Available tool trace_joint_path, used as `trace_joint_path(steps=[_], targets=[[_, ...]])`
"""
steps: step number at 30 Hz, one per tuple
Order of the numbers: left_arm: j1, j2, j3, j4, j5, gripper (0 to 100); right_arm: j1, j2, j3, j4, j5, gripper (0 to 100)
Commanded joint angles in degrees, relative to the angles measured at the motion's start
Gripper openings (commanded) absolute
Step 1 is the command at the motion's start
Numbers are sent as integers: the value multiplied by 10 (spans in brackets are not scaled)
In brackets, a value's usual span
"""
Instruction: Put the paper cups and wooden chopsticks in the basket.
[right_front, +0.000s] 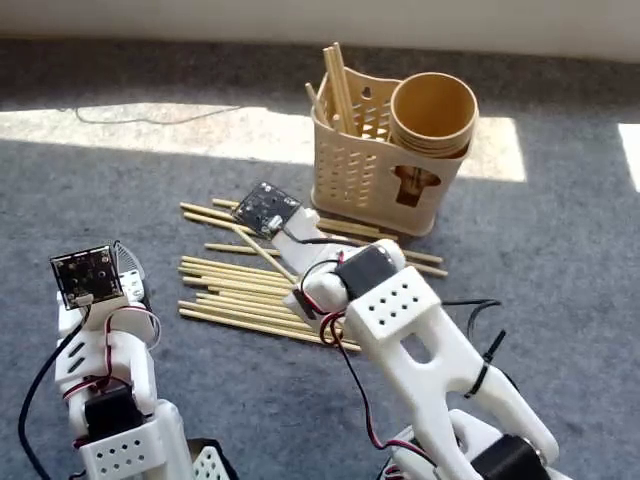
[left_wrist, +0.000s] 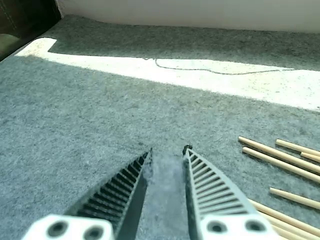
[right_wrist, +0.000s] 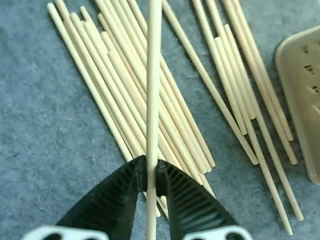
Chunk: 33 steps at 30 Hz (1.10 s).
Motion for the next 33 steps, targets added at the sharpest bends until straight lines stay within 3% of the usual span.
trace_joint_path(steps=[1, 6, 16, 19, 25, 33], targets=[[-5, -4, -5, -2, 4, 109, 26, -62, -25, -8, -84, 5], [-5, -4, -4, -2, 4, 109, 38, -84, -80, -58, -195, 6], [-5, -4, -4, -2, 4, 110, 86, -83, -188, -158, -206, 6], [-5, -4, -4, -2, 4, 110, 97, -83, -197, -237, -202, 6], [-5, -4, -4, -2, 4, 110, 138, -76, -176, -491, -202, 6], [-5, -4, -4, -2, 4, 110, 196, -3, -160, -639, -202, 6]])
